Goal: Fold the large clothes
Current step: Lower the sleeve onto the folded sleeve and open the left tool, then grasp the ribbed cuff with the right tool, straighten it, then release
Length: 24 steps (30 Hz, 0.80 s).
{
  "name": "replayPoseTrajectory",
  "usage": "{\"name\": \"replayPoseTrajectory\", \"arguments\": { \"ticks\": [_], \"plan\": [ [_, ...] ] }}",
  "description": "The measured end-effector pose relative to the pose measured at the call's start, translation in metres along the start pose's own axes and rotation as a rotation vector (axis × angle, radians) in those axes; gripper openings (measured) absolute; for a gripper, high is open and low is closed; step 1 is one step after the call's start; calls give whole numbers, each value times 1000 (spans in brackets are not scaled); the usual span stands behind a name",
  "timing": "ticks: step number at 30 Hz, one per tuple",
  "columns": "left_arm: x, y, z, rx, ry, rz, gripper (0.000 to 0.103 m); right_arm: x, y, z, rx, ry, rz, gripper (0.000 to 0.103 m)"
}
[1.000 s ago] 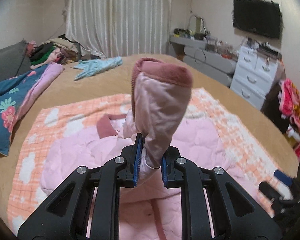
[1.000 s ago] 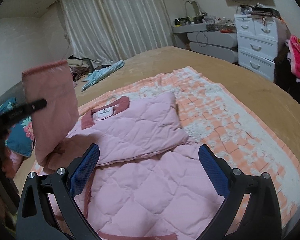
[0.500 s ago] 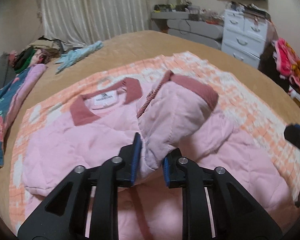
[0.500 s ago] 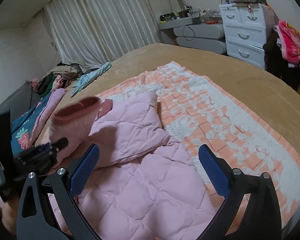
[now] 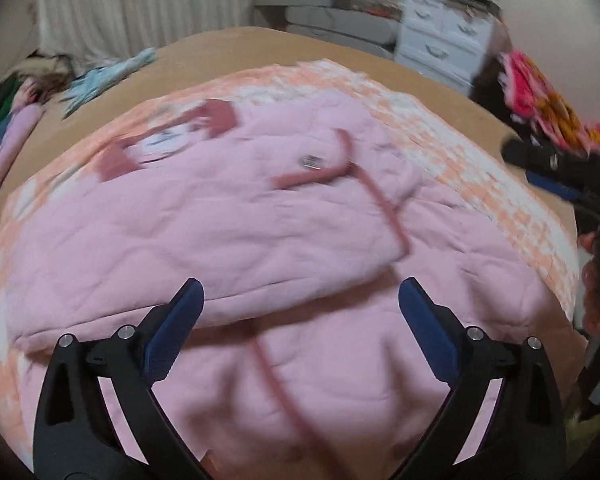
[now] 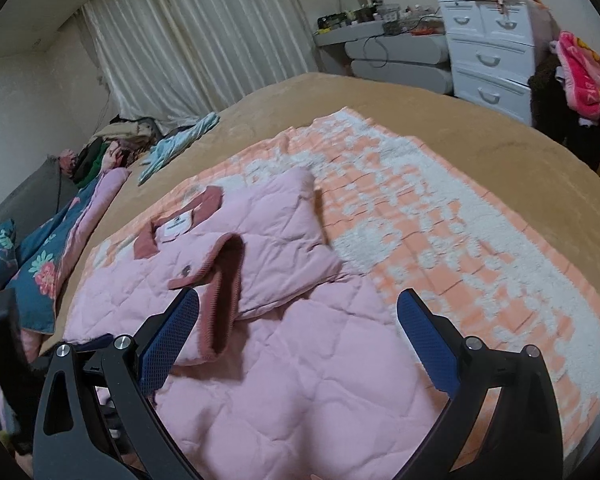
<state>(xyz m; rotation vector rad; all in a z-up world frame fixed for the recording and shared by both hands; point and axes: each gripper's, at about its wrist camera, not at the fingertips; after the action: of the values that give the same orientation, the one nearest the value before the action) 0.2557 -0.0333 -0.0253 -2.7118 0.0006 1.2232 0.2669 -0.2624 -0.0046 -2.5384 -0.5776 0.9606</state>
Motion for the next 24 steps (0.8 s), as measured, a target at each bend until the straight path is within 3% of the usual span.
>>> {"name": "replayPoseTrajectory", "arguments": {
  "ticks": [5, 10, 13, 15, 16, 18, 19, 24],
  "plan": [
    [-12, -72, -5, -139, 26, -122, 94, 40, -24, 8, 32, -111, -130, 99],
    [-19, -135, 1, -297, 13, -180, 94, 88, -38, 21, 76, -205, -117, 99],
    [-22, -163, 8, -357, 9, -203, 94, 107, -38, 28, 120, -240, -156, 98],
    [-23, -181, 14, -391, 9, -218, 94, 115, -35, 32, 157, -252, -172, 82],
    [-23, -188, 16, -408, 9, -221, 94, 117, -34, 33, 154, -256, -169, 59],
    [-22, -200, 19, -434, 5, -224, 94, 116, -38, 33, 117, -237, -175, 44],
    [-23, -205, 21, -445, 7, -221, 94, 110, -44, 30, 62, -212, -195, 28],
    [-20, -224, 25, -496, 12, -217, 94, 79, -90, -6, -223, -87, -194, 19]
  ]
}}
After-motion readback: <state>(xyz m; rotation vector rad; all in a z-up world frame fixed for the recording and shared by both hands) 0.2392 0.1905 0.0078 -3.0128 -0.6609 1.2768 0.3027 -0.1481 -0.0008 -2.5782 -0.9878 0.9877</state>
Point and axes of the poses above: each gripper's, at about its wrist camera, not at the fingertips, and x roughly the way its jaws point, y to its right, z to its underside, and after that the axes turned 14 degrees about -z, right-handed
